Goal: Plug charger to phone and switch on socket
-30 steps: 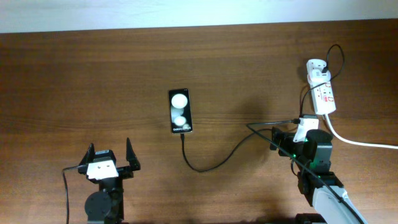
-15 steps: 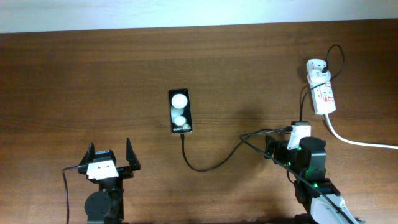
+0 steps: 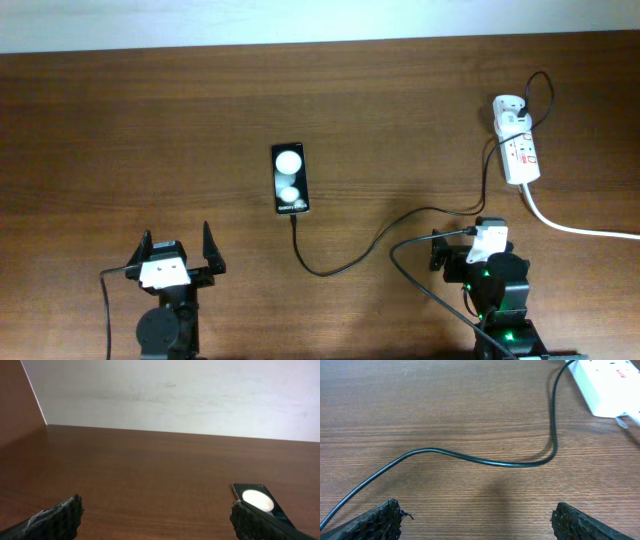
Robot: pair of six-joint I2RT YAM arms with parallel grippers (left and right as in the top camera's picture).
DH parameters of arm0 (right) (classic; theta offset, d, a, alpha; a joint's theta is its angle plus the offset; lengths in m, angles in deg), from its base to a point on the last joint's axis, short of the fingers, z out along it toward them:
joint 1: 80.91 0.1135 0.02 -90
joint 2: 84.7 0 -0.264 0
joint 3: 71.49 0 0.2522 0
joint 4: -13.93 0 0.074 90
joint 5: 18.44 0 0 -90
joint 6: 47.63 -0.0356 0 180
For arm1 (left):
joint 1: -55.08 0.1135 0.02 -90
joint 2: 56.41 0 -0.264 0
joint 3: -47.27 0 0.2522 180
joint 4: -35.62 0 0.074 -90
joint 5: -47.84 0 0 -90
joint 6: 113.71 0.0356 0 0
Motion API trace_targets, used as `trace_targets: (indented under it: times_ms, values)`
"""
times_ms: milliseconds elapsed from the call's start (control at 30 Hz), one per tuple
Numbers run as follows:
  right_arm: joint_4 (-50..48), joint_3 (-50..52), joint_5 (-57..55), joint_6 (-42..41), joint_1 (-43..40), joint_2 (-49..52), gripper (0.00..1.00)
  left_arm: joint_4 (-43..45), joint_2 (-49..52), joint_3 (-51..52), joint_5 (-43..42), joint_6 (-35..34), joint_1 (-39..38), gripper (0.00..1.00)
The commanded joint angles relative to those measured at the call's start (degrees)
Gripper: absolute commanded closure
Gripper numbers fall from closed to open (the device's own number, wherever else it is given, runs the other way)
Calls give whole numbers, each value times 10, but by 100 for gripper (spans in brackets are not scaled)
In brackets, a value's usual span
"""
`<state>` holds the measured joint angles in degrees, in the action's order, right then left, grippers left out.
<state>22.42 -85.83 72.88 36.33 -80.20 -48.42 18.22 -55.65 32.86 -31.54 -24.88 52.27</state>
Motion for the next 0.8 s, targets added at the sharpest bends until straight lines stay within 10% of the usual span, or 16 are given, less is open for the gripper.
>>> trace_targets:
  times_ms: [0, 767]
  values:
    - [46, 3, -16, -2, 5, -56, 1, -1, -4, 2, 10, -5, 3, 1]
    - [99, 3, -16, -2, 20, -348, 1, -1, -4, 2, 10, -5, 3, 1]
